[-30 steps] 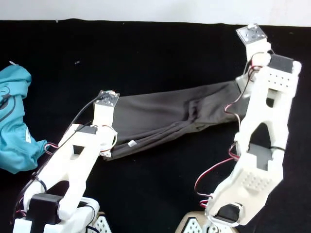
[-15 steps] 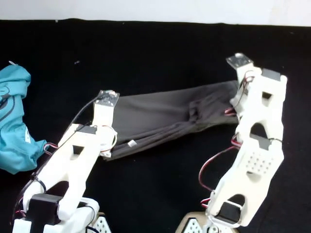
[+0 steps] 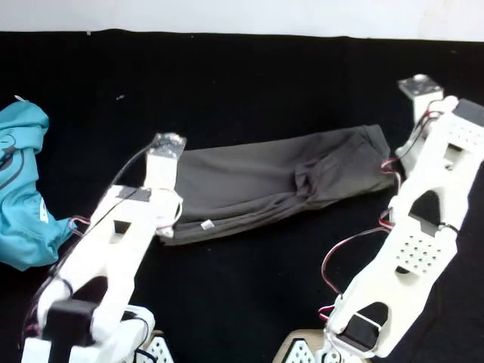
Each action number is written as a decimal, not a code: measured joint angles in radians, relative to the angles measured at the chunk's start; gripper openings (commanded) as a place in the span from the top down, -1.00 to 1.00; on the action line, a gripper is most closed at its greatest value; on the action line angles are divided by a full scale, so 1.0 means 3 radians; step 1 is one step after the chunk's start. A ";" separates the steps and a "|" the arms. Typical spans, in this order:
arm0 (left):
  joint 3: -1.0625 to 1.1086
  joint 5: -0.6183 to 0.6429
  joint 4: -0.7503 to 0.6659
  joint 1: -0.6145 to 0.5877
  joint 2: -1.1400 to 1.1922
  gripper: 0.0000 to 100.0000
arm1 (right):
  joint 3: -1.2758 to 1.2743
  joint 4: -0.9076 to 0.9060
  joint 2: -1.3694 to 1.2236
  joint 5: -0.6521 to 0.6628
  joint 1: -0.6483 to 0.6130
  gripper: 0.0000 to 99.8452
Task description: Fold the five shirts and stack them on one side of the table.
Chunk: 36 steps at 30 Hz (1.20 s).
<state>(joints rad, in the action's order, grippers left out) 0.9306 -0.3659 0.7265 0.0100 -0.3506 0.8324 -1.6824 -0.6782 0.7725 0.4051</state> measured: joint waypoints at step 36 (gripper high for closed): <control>-0.2654 0.1156 0.1857 -0.0696 0.2542 0.88 | -0.3918 0.0072 0.4358 0.0419 0.0394 0.99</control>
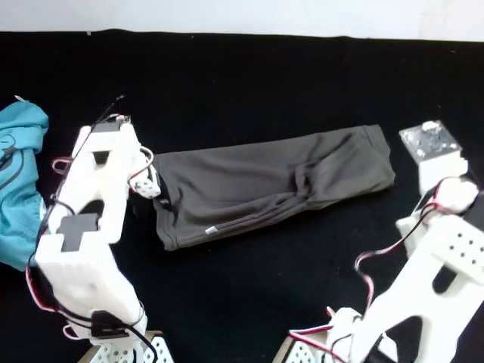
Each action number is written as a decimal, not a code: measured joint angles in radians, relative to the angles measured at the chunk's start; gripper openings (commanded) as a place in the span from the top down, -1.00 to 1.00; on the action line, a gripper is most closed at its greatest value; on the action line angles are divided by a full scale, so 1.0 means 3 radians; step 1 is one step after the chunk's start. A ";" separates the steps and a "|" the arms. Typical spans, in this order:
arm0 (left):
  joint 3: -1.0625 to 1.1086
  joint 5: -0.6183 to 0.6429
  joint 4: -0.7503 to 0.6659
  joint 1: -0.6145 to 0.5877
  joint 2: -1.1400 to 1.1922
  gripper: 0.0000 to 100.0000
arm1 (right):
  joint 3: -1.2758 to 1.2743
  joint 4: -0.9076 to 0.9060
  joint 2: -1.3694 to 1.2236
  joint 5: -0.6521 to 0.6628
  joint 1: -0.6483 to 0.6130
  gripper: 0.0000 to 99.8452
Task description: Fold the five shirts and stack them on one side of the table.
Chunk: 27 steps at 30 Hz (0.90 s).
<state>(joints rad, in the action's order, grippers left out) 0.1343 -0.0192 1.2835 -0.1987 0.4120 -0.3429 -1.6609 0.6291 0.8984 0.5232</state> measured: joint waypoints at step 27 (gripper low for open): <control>-0.2644 -0.0823 0.1539 -0.1038 0.1442 0.98 | -0.2025 0.1294 0.0777 0.0000 0.0256 0.99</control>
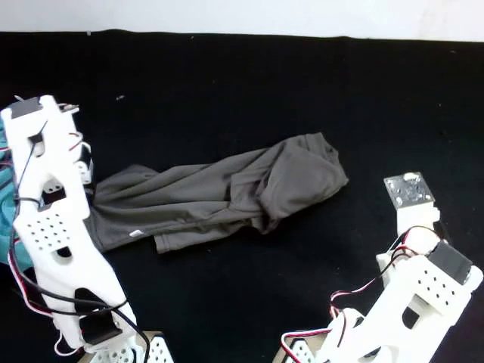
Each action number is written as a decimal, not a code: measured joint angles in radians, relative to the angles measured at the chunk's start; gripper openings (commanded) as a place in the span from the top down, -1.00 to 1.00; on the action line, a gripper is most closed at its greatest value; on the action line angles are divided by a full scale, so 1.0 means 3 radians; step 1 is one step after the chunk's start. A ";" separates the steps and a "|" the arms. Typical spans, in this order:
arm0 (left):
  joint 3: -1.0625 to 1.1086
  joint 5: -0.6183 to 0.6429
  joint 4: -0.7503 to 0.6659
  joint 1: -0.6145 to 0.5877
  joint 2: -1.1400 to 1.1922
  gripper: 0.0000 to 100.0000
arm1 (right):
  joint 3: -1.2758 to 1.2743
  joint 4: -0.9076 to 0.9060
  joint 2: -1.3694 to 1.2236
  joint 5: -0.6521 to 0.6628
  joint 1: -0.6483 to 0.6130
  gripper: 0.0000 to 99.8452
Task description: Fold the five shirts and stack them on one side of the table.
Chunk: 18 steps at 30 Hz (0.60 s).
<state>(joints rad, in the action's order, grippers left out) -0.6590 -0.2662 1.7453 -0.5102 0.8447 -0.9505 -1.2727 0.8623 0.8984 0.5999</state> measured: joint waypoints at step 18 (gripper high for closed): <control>0.1442 0.0000 0.0026 0.0511 -0.1688 0.59 | 0.3524 -0.0726 -0.3396 -0.1509 -0.1928 0.61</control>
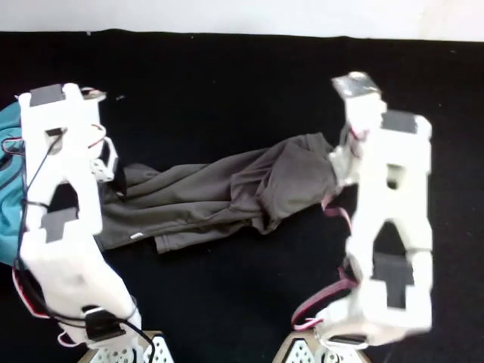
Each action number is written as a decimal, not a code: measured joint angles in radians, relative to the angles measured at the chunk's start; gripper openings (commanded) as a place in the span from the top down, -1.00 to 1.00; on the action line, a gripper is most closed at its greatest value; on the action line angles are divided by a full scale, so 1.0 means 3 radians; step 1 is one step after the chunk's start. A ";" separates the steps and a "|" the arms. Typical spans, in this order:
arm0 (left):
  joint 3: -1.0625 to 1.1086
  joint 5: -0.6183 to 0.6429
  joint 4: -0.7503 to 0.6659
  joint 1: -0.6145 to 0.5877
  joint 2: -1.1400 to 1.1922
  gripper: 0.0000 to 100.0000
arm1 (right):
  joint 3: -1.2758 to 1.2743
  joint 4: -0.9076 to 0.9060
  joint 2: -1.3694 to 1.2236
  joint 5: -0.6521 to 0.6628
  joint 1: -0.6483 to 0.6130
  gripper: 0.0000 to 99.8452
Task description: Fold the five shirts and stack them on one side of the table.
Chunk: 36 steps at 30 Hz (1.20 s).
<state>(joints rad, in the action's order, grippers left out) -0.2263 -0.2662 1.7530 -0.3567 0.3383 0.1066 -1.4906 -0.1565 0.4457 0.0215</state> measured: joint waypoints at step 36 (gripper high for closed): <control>0.0486 0.0000 -0.0292 0.0332 -0.0696 0.59 | 0.3918 -0.0869 -0.2409 0.0292 0.0578 0.66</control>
<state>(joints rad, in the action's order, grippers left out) -0.0806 -0.2662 1.6655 -0.2570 0.1297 1.2820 -1.7515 -0.8792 0.5332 0.1949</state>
